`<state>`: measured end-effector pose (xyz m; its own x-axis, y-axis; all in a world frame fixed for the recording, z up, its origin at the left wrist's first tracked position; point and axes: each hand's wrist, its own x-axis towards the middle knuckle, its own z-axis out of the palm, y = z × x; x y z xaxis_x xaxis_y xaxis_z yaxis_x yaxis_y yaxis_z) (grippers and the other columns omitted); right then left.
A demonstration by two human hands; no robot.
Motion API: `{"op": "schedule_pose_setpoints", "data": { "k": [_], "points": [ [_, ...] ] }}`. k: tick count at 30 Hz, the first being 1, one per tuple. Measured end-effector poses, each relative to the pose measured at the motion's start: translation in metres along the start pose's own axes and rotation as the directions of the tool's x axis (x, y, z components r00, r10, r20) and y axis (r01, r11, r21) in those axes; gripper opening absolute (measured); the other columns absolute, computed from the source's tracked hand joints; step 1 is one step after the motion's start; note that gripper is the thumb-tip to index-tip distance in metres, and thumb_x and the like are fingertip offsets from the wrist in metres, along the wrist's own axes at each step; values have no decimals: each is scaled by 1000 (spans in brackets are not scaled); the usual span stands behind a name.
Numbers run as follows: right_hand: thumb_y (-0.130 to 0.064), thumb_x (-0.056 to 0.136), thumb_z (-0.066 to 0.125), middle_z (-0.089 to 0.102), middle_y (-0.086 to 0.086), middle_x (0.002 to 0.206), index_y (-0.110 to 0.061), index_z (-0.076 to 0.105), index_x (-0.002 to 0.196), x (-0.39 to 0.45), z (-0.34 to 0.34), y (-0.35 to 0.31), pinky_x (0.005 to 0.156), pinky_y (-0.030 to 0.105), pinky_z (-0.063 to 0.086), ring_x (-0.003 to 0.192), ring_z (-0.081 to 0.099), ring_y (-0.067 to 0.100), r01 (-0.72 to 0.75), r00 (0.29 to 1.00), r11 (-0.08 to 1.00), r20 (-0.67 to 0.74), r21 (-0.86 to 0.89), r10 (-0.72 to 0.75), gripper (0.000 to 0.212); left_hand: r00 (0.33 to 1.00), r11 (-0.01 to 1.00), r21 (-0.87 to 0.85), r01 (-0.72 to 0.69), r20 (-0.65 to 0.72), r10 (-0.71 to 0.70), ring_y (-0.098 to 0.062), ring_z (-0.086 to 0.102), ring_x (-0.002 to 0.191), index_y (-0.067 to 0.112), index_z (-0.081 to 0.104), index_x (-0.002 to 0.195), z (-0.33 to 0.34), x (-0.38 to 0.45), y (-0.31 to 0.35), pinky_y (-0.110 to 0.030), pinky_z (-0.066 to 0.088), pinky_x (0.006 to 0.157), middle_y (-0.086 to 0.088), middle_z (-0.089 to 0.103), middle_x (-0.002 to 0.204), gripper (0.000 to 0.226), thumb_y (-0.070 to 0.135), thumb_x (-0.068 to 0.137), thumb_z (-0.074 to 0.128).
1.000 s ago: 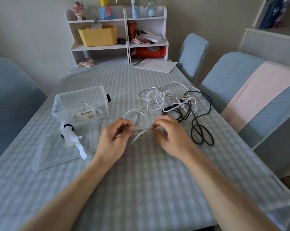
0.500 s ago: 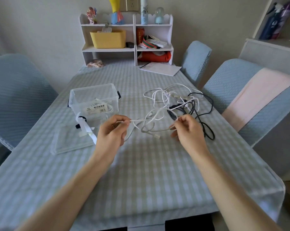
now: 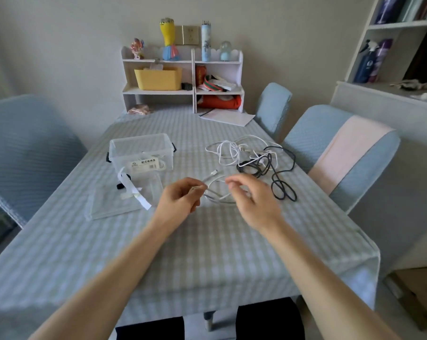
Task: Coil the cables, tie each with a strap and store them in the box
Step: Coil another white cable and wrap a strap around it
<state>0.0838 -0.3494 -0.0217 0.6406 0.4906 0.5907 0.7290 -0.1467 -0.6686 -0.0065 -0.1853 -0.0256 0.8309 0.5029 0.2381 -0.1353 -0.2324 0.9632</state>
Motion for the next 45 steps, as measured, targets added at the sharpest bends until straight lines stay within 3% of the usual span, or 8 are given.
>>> {"op": "schedule_pose_setpoints", "data": {
  "k": [4,11,16,22,28,35,41,45],
  "points": [
    [-41,88,61,56,-3,60,-22,47,61,-12,2,19,60,31,39,65,56,21,31,971,910,228,-413,71,36,994,975,-223,7,-106,-32,-14,47,55,7,65,84,-9,-4,3,-22,41,56,-1,53,57,19,2,97,53],
    [-28,86,57,64,12,71,-15,43,60,0,-5,31,57,32,30,78,61,37,-197,958,783,53,-589,281,32,992,586,-800,127,86,-98,-22,70,83,14,50,87,-32,6,7,-36,56,91,-3,65,75,17,13,101,39],
    [-25,88,54,55,8,64,-12,44,60,18,-6,39,59,32,29,80,60,38,-292,938,749,-24,-594,346,32,977,653,-733,192,78,-200,-11,38,44,14,48,81,-19,6,13,-27,53,60,3,39,56,25,13,103,37],
    [-11,84,54,67,10,97,-13,61,86,24,-1,51,67,34,41,93,62,35,-310,945,793,-77,-525,318,7,962,768,-607,206,-20,-274,-20,63,60,12,54,86,-20,9,13,-35,58,69,-5,57,63,22,13,105,41],
    [-2,77,54,56,3,124,-13,54,129,27,-3,36,86,34,47,101,58,19,-189,971,957,-189,-221,148,53,954,889,-364,279,0,-300,-27,70,74,9,61,91,-16,13,9,-40,57,72,-11,70,78,17,14,102,50],
    [-32,88,63,61,-2,104,-18,71,107,40,3,50,87,37,50,101,60,18,-80,973,937,178,-341,148,24,969,884,-407,231,14,-247,-27,72,85,9,59,85,-19,26,8,-39,56,80,-12,74,89,16,9,99,51],
    [-21,93,60,58,3,90,-14,69,88,42,6,64,74,42,50,84,60,26,-158,978,909,67,-386,198,12,980,678,-712,182,73,-186,-26,70,102,17,52,86,-26,33,9,-36,58,86,-6,73,88,25,20,105,37],
    [-15,81,57,61,3,104,-13,67,97,45,5,54,85,41,52,97,60,23,-93,993,922,36,-377,115,19,966,816,-528,234,32,-256,-30,74,88,14,56,89,-16,29,5,-37,61,72,-13,74,88,18,19,104,48]
  ]
}}
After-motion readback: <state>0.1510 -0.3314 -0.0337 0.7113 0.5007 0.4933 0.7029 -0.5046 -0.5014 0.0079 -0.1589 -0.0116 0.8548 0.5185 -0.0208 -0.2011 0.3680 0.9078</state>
